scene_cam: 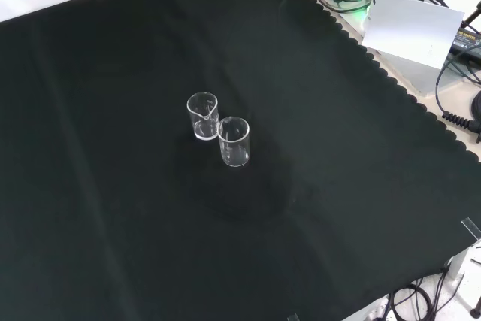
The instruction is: Pick up the beaker on the right.
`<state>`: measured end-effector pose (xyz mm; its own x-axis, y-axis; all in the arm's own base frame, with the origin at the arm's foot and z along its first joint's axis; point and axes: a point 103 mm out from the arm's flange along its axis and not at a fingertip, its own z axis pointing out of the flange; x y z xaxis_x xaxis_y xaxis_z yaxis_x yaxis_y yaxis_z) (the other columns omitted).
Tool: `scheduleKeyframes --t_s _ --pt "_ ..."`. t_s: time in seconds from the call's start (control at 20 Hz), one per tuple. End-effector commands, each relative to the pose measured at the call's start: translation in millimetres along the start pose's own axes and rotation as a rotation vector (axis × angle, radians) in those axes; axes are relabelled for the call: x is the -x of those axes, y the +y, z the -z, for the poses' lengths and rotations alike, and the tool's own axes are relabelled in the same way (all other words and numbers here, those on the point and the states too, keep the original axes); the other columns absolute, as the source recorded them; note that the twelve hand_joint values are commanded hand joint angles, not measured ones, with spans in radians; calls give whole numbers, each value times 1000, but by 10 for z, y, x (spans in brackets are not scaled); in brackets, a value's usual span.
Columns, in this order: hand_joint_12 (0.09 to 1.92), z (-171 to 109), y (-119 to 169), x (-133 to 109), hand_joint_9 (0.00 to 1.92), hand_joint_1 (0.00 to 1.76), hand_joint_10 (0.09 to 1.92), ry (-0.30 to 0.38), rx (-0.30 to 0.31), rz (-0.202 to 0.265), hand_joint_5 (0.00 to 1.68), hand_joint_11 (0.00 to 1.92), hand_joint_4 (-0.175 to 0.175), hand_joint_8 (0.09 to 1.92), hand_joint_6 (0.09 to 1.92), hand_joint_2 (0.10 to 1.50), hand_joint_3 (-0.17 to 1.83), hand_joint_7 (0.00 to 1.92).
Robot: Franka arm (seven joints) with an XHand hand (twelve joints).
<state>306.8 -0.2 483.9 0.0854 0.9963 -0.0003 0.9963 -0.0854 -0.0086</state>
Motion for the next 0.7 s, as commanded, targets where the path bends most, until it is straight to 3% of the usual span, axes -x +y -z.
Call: scheduleKeyframes --t_s 0.05,0.2,0.7 --pt "1275 1 0 3 183 317 647 -8 8 0 354 9 -13 535 87 1061 478 57" --pt "1247 12 1 26 141 180 645 -10 10 -5 355 0 -7 504 87 1193 401 14" --pt "1241 -83 34 113 138 172 647 -6 -13 -32 360 0 -6 497 87 1221 361 13"
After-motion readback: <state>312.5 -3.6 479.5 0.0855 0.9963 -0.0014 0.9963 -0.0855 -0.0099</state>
